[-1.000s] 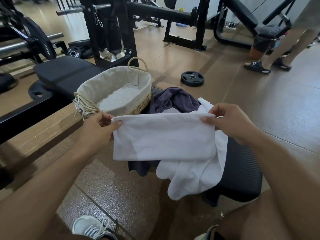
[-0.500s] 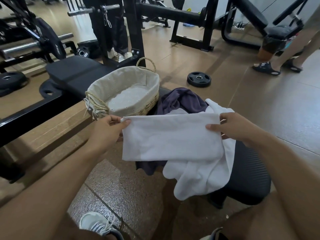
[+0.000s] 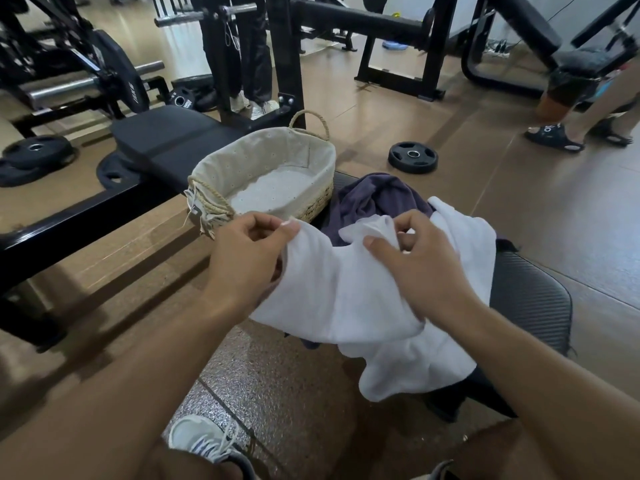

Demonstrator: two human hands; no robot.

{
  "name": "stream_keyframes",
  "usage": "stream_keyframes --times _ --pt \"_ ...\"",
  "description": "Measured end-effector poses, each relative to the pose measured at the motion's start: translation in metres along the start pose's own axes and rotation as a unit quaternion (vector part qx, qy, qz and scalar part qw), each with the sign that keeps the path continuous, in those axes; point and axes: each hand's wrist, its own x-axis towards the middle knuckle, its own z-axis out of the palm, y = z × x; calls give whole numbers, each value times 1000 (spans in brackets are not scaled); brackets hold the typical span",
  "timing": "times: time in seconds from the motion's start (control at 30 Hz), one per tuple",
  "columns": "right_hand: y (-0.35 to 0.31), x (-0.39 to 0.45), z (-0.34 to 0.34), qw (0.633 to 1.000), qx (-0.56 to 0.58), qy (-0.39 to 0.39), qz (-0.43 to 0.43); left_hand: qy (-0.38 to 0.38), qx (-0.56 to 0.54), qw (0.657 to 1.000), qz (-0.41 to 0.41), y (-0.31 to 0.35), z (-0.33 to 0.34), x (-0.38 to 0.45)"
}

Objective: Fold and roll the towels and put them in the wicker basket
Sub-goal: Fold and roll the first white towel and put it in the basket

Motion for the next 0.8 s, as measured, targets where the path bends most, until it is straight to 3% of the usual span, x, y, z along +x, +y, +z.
stream_keyframes --times 0.33,0.8 --pt "-5 -27 38 987 134 -81 16 -78 -76 993 -48 19 7 -32" --pt "-11 -32 32 970 199 -128 54 -160 -81 982 -67 25 5 -41"
